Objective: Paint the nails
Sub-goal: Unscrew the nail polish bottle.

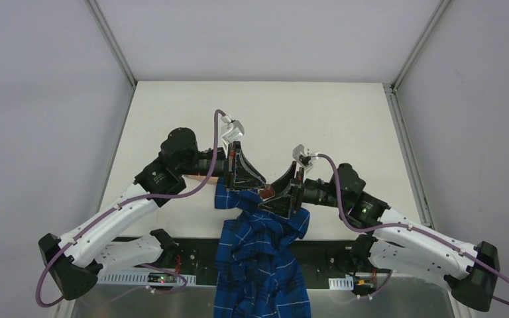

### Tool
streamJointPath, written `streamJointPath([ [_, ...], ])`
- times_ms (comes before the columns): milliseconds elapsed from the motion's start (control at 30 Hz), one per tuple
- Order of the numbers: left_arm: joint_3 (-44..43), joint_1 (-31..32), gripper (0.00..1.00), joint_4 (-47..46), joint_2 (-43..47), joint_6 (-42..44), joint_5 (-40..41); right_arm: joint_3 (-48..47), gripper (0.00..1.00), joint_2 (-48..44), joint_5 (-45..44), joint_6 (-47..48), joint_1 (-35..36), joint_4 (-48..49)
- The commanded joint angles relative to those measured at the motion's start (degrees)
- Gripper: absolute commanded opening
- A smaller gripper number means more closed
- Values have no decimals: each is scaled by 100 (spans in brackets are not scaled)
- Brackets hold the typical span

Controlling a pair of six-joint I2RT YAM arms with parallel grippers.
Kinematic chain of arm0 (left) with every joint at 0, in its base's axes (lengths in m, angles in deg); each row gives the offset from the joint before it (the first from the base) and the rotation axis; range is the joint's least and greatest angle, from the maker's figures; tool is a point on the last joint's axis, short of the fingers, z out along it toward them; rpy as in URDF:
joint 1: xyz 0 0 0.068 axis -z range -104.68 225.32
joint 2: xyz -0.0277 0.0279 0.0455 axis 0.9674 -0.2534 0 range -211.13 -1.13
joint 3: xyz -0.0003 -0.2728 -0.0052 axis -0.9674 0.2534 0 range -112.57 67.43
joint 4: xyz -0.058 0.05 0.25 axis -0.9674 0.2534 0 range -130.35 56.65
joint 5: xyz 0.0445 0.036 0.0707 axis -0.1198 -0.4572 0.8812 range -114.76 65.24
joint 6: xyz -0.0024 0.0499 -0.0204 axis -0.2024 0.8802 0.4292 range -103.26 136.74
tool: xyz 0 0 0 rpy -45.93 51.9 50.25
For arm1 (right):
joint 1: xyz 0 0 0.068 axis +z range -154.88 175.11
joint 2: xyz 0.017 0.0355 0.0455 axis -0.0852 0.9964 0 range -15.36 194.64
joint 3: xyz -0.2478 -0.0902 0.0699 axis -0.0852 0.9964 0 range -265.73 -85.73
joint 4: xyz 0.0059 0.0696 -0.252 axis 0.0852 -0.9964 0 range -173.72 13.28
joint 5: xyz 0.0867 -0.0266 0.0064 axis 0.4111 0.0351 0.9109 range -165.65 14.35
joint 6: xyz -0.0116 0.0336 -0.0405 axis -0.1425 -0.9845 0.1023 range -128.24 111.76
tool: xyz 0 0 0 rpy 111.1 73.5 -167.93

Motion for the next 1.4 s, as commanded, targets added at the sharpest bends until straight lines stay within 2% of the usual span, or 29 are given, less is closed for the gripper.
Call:
streamJointPath([
  [0, -12, -69, 0, -307, 27, -33, -16, -286, 63, -38, 187, 170, 4, 401],
  [100, -27, -62, 0, -316, -24, -56, -47, -281, 63, -86, 116, 221, 6, 407],
  [267, -32, -62, 0, -343, -66, -97, -114, -313, 54, -92, 214, 184, 6, 482],
  [633, -45, -61, 0, -347, -34, -79, -172, -323, 53, 14, 131, 203, 6, 708],
  [767, -36, -61, 0, -358, -75, -97, -171, -362, 42, 108, 194, 213, 5, 706],
  [867, -25, -61, 0, -365, -63, -97, -162, -305, 24, 104, 141, 204, 5, 717],
  [900, -24, -61, 0, -365, -63, -97, -155, -292, 16, 104, 102, 208, 6, 719],
  [1000, -19, -61, 0, -372, -68, -105, -133, -274, 0, 132, -28, 262, 4, 715],
  [1100, -2, -63, 0, -369, -66, -140, -8, -245, 0, 159, -262, 341, 9, 683],
  [1367, 70, -191, 0, -365, -55, -312, 379, -184, 0, 201, -1627, 810, 11, 621],
])
